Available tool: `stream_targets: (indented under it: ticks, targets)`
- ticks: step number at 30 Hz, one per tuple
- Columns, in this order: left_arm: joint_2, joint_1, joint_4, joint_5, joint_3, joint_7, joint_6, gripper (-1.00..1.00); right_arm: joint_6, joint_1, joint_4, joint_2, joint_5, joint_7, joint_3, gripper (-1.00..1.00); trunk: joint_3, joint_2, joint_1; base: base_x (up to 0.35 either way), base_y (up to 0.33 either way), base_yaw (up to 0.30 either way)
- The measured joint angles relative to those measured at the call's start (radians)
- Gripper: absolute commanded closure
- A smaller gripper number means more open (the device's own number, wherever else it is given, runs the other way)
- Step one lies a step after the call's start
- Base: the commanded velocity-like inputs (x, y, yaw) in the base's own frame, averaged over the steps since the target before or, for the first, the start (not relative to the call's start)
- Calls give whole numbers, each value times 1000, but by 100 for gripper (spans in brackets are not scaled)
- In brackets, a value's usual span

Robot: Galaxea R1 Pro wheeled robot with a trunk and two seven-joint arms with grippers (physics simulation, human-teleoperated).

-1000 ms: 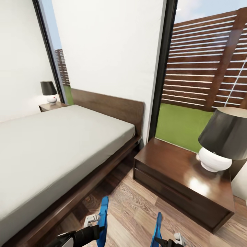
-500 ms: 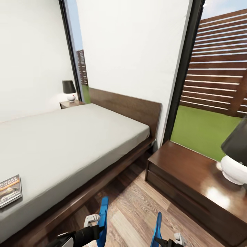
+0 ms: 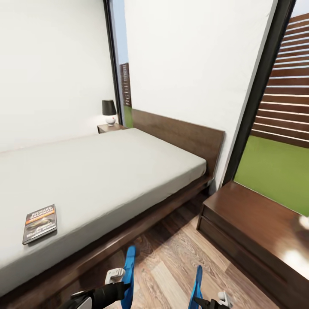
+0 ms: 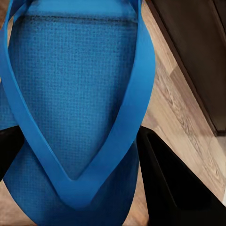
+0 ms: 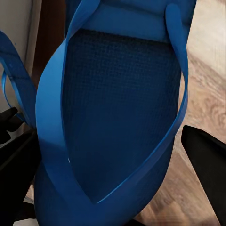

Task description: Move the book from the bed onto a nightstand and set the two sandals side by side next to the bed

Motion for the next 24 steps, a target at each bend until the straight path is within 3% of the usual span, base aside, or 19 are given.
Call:
stream_targets:
  ticks: [24]
  targets:
    - [0, 0, 0, 1, 0, -2, 2, 100, 1, 0, 0, 0, 0, 0, 0, 100, 0, 0, 0, -34, 0, 288]
